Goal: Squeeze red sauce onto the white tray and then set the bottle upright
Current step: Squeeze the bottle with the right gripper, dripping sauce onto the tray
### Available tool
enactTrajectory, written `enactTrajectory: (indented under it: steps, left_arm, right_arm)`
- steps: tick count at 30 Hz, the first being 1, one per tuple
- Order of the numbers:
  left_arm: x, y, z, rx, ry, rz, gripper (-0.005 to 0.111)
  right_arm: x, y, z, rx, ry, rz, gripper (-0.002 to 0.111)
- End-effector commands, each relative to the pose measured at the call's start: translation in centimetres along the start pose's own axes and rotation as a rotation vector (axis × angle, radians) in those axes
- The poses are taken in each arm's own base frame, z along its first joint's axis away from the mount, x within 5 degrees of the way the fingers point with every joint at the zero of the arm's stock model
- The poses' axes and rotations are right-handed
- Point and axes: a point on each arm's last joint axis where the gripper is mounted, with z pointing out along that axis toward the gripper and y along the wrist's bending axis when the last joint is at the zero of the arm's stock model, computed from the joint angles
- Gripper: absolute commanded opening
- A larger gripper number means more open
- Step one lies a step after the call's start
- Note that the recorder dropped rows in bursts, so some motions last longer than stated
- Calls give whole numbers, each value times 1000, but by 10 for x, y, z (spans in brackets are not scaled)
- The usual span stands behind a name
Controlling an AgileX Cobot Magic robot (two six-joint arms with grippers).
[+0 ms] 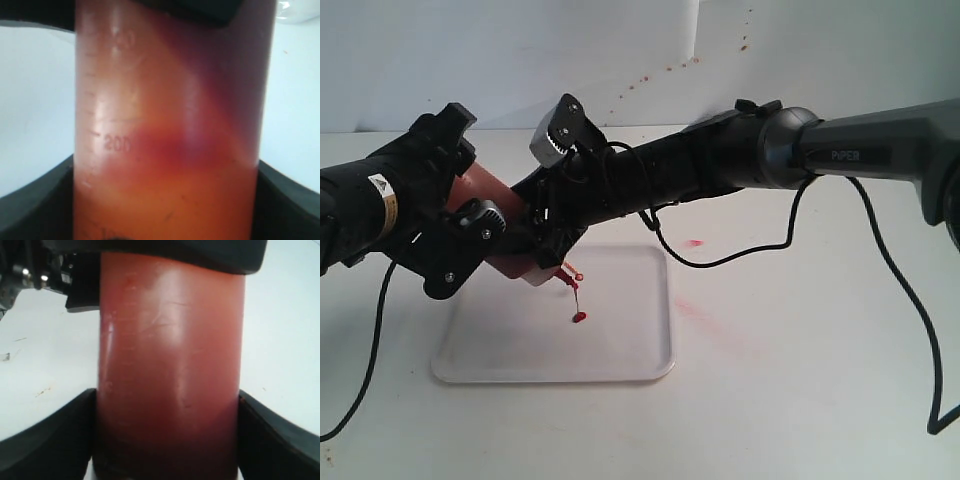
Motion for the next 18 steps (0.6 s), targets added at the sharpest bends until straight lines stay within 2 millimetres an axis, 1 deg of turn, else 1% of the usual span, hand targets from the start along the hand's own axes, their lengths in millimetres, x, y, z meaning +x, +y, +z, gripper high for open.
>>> enactTrajectory:
  steps: [1,4,5,7,18]
  left_arm:
    - [4,5,-3,-18,25,-11,0]
    - [4,5,-3,-18,25,-11,0]
    - [4,5,-3,-18,25,-11,0]
    - [4,5,-3,-18,25,-11,0]
    - [4,5,-3,-18,25,-11,0]
  right_arm:
    - [-12,19,0,-160,-49,-85,29]
    - [-11,18,1,-147,-41,-84,69]
    - [-10,16,1,-125,-33,-79,86]
    - [-10,14,1,-109,-32,-63,106]
    - [-10,14,1,-107,-32,-67,105]
